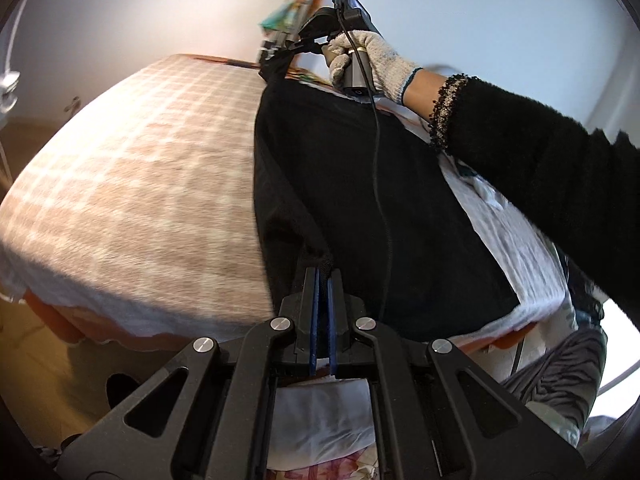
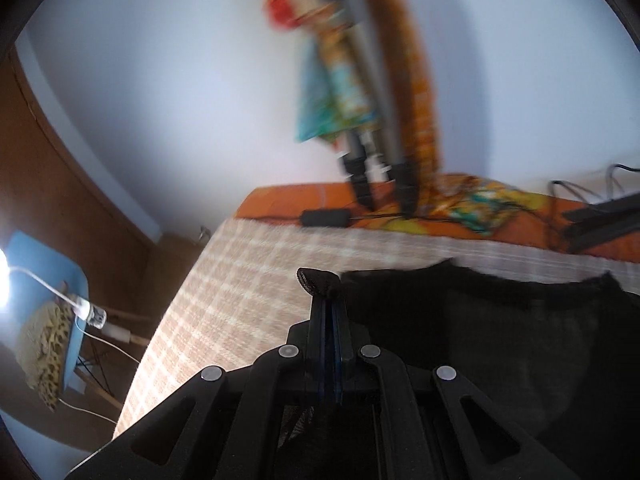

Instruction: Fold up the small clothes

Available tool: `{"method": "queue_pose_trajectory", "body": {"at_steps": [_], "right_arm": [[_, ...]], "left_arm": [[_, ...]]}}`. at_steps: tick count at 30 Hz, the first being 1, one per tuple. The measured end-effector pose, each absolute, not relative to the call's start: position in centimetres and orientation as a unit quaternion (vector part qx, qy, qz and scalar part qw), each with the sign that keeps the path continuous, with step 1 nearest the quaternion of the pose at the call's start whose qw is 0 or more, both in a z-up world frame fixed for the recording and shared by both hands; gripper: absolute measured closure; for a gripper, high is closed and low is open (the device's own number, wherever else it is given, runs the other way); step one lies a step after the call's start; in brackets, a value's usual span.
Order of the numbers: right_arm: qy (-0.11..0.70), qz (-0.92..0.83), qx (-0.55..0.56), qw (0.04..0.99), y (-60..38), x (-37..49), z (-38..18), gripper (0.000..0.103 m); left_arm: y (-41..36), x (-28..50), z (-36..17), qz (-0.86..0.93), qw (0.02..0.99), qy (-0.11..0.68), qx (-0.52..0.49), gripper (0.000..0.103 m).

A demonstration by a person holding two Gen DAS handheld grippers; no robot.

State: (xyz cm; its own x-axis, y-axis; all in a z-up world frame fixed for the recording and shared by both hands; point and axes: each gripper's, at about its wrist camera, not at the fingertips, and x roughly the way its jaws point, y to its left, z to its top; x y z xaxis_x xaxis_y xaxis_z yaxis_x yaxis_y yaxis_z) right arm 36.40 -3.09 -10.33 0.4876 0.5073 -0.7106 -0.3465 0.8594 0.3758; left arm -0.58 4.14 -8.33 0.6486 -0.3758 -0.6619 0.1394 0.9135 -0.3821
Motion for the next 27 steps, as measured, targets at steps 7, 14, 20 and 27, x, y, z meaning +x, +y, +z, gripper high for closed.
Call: {"method": "queue_pose_trajectory", "body": {"at_steps": [7, 14, 20, 27], "right_arm": [[0.443, 0.203, 0.113, 0.866, -10.2, 37.2, -12.0, 0.103], [0.461, 0.175, 0.076, 0.867, -11.4, 38.0, -13.8, 0.096], [0.471, 0.160, 0.052, 0.866, -13.9, 36.8, -13.7, 0.057], [0.447, 0.166, 0.070, 0.876, -19.4, 31.8, -9.4, 0.056]], "left_arm": [[0.1, 0.2, -9.0, -0.192, 0.878, 0.420, -0.123, 0.102], [-3.5, 1.0, -9.8, -0.218, 0.863, 0.448, -0.088, 0.102], [-5.4, 0.8, -10.2, -0.239, 0.851, 0.461, -0.075, 0.084], [-6.2, -1.7, -9.2, -0.278, 0.853, 0.437, -0.059, 0.071]]}}
